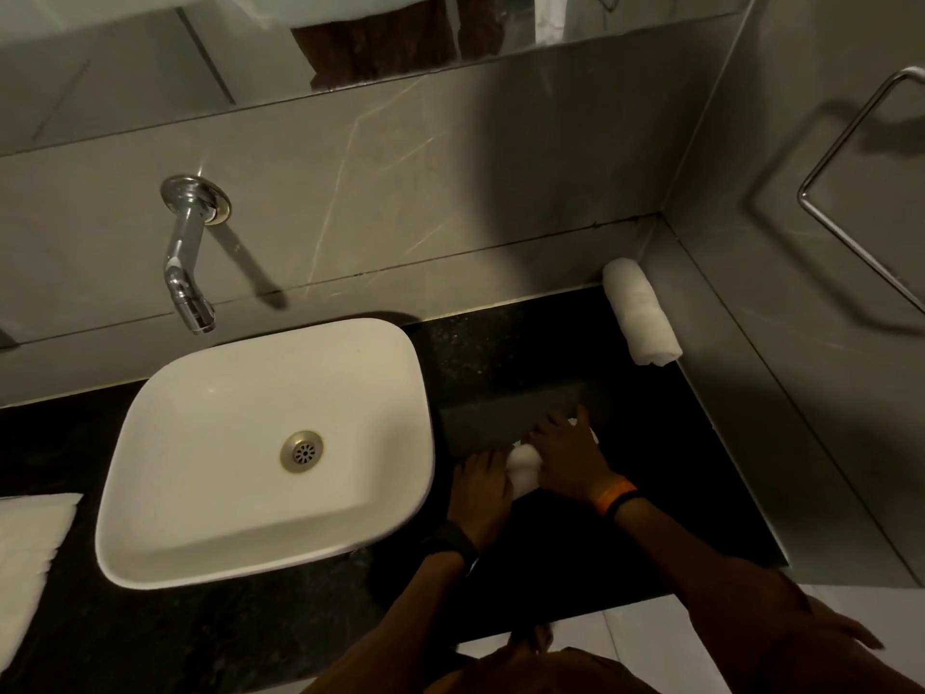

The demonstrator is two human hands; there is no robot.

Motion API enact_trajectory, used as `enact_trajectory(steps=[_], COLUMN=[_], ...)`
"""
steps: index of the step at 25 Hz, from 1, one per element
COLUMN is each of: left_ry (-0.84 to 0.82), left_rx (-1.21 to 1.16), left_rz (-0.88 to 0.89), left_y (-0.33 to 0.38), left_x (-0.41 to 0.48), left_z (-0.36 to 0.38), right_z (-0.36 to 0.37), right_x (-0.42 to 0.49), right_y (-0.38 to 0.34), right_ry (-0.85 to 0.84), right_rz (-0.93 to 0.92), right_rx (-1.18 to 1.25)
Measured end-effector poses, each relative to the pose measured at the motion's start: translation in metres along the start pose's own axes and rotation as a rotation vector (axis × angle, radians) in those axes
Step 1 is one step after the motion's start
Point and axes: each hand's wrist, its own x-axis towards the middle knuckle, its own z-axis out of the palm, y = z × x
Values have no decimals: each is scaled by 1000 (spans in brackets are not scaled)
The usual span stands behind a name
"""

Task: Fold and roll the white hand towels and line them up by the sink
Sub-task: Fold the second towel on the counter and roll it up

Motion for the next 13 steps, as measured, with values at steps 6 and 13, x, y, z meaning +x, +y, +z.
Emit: enact_trajectory(steps=[6, 13], left_ry=[9, -64], left_rx=[-317, -690], left_rz=[-128, -257], left_y=[6, 44], left_x=[22, 61], left_z=[-9, -2], right_z=[39, 29], right_x=[-54, -10], right_y=[-36, -5], right_ry=[521, 475], right_rz=[557, 631], right_rx=[742, 1074])
